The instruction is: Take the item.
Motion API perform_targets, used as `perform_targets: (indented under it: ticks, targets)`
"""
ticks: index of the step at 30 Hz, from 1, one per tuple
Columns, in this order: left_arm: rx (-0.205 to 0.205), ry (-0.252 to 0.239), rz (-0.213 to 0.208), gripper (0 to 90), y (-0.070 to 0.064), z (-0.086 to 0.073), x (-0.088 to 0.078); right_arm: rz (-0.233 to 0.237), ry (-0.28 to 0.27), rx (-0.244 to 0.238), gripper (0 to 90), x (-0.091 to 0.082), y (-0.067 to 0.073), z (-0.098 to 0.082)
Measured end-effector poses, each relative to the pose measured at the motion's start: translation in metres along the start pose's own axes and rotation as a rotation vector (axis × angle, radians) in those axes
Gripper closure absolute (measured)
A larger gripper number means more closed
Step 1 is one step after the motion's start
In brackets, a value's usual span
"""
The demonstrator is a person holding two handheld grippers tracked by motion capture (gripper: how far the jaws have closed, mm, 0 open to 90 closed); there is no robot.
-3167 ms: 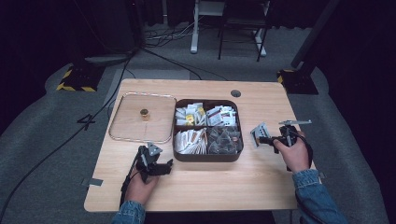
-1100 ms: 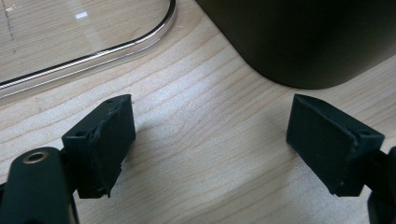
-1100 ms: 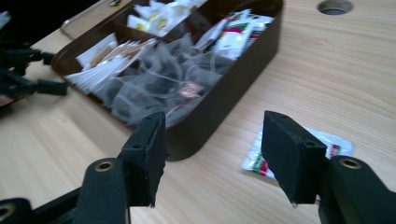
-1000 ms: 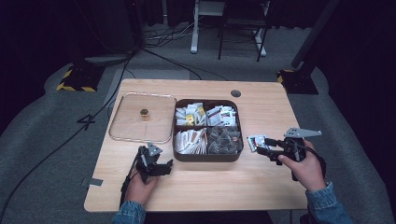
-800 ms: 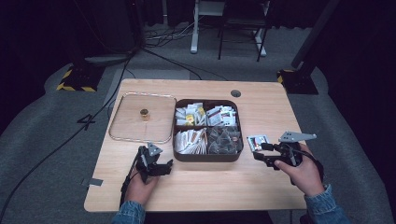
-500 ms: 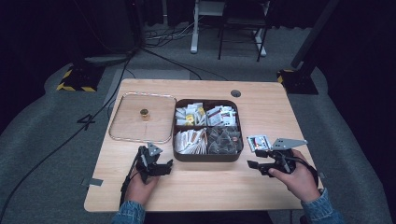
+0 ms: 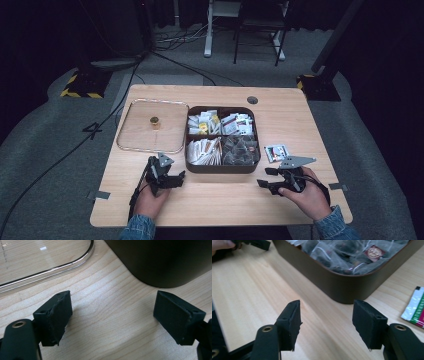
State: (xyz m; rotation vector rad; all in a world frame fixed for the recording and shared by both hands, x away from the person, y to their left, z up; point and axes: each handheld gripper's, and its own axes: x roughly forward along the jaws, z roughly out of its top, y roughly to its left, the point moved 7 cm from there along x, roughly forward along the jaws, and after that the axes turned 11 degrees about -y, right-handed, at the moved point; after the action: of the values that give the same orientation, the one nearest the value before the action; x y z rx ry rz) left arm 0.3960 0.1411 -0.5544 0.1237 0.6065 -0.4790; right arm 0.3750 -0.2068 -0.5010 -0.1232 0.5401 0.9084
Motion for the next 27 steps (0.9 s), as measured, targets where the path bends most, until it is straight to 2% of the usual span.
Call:
perform_targets:
  ticks: [4,7,15,20,22,27]
  targets:
    - [-0.001,0.000,-0.003,15.9,0.000,0.000,0.000,-0.029,-0.044,-0.001,40.3,0.004,-0.007,-0.007]
    - [0.001,0.000,-0.003,15.9,0.000,0.000,0.000,-0.038,-0.047,-0.010,40.1,0.007,-0.009,-0.010]
    - [0.001,0.000,-0.003,16.0,0.000,0.001,0.001,-0.030,-0.015,-0.032,38.8,0.019,-0.007,-0.030]
    - [0.000,0.001,-0.003,16.0,0.000,0.001,0.001,-0.054,-0.017,-0.044,37.2,0.020,-0.013,-0.034]
    - [0.001,0.003,-0.003,16.0,0.001,0.001,0.001,-0.075,-0.022,-0.071,35.1,0.021,-0.015,-0.035]
    - [0.005,-0.002,-0.005,16.1,0.001,0.002,0.002,-0.084,0.000,-0.094,29.5,0.025,-0.016,-0.040]
